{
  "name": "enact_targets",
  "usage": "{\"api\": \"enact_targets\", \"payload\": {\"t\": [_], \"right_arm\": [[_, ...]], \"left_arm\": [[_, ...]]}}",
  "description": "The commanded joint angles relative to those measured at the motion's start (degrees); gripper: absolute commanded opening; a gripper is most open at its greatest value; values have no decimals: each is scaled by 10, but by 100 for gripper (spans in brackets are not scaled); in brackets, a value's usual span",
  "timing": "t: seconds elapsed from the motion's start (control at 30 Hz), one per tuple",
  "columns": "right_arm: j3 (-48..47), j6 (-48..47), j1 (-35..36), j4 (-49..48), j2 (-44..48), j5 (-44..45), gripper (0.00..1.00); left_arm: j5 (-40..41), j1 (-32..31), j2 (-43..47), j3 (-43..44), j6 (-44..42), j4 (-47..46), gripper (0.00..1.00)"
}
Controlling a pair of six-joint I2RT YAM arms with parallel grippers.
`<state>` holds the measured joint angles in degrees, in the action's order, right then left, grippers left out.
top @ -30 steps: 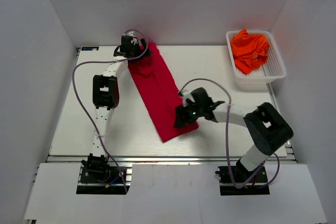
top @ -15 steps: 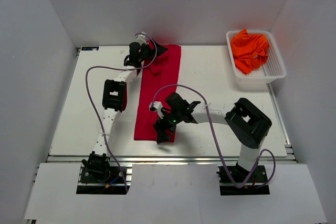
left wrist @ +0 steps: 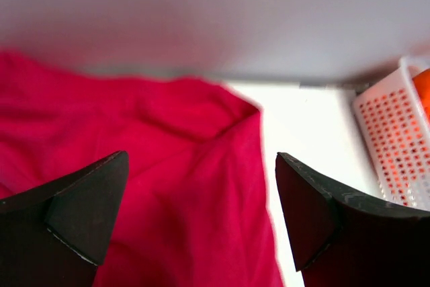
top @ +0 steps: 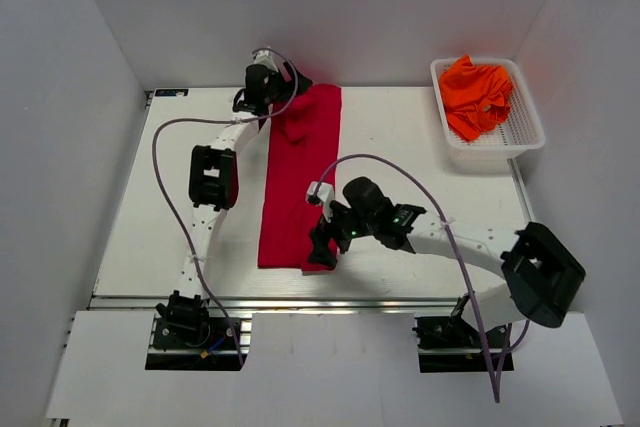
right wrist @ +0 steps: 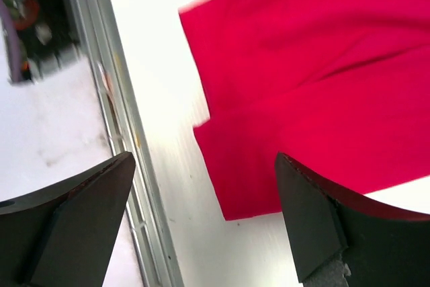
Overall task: Fold and stack the t-shirts
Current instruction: Rotate the tshirt 90 degrees, then grab the bottom of the folded rectangular tshirt with both arms
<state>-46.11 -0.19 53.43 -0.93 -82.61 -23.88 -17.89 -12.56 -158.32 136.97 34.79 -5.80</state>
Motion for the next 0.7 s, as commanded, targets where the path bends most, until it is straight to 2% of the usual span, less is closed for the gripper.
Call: {"api": "enact_targets", "payload": {"t": [0.0,0.07,0.13,0.2,0.23,0.27,0.3,0.33,0.37,0.4,0.43,0.5,0.53,0.57,0.67], "right_arm": [[8,40,1,-37,31,35,90],[9,48,-1,-11,38,73,90],[19,87,-3,-1,42,153,90],[40,114,-6,-4,51,190,90],[46,120,-8,-14,54,207,90],[66,134,-10,-26,67,208,90],[72,141,-13,-29,69,206,90],[75,144,-13,-36,70,202,90],[81,152,-13,-40,71,199,90],[80,151,-15,-39,68,192,90],[79,152,-16,-34,68,184,90],[81,139,-16,-38,64,160,90],[81,138,-16,-35,58,150,90],[79,131,-17,-29,52,136,90],[73,129,-16,-10,35,116,90]], "left_arm": [[31,8,133,5,-62,14,100],[31,8,172,11,-79,30,100],[23,8,204,5,-107,60,100],[34,8,267,-24,-130,98,100],[34,8,292,-40,-136,154,100],[34,8,316,-85,-145,189,100],[34,8,378,-120,-160,221,100],[34,8,416,-168,-161,266,100],[42,8,455,-292,-152,274,100],[42,8,497,-369,-152,262,100],[31,1,589,-523,-141,205,100],[-20,-5,673,-667,-125,136,100],[-38,-5,709,-765,-109,116,100],[-26,-5,774,-802,-103,128,100],[14,-16,881,-907,-84,202,100]]}}
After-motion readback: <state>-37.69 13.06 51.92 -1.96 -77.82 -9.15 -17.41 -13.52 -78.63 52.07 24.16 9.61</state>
